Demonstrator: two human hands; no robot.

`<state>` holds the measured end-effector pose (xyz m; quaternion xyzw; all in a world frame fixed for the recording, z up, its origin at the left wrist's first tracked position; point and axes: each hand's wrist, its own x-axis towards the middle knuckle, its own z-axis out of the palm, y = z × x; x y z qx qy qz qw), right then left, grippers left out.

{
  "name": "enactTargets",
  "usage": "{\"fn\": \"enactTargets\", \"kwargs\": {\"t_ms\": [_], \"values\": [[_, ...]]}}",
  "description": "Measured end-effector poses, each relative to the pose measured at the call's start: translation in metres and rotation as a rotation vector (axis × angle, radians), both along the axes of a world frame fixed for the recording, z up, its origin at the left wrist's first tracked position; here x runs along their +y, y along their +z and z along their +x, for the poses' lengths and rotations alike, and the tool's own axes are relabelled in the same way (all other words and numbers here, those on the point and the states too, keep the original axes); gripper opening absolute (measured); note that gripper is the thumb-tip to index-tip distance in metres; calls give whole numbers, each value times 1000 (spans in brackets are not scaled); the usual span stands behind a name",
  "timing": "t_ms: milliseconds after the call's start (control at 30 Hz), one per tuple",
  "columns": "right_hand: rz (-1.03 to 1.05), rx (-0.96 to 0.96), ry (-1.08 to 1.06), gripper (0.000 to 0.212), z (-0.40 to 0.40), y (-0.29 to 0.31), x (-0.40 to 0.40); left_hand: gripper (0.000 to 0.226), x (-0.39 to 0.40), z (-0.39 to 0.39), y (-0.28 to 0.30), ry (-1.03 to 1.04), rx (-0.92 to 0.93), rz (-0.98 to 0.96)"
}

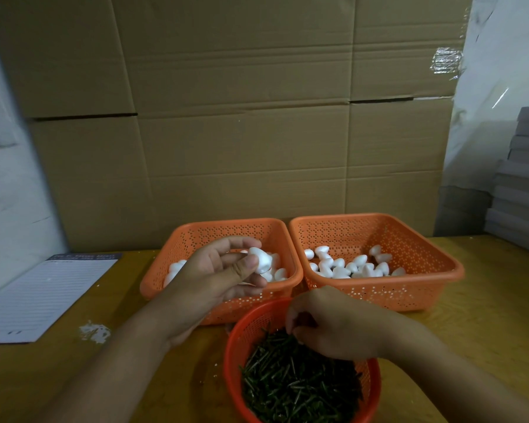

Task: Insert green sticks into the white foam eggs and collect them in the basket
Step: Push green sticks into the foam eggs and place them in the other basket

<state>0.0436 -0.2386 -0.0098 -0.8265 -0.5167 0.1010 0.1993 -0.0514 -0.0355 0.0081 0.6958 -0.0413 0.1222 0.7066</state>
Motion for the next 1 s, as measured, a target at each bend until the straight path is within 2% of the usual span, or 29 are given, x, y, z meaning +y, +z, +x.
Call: {"fn": "enactTargets", "kwargs": {"t_ms": [133,300,400,533,667,800,900,1000], "values": [[67,168,10,25,1,5,1,48,1,1,-2,14,-5,13],[283,686,-21,17,-1,8,1,43,3,2,-2,24,-16,-3],[333,835,17,9,-2,12,-1,34,2,2,-1,22,-19,-10],[333,845,63,5,-1,14,-3,45,2,2,-2,28,-17,-20],[330,848,79,5,0,14,-4,38,1,3,-2,19,-20,-16],[300,752,41,5,-2,15,-3,37,2,3,-2,19,-17,0],[272,666,10,7,-4,17,-3,45,3,3,-2,32,-8,3],[312,664,-37,7,-5,17,-2,46,3,3,-2,24,6,10]]}}
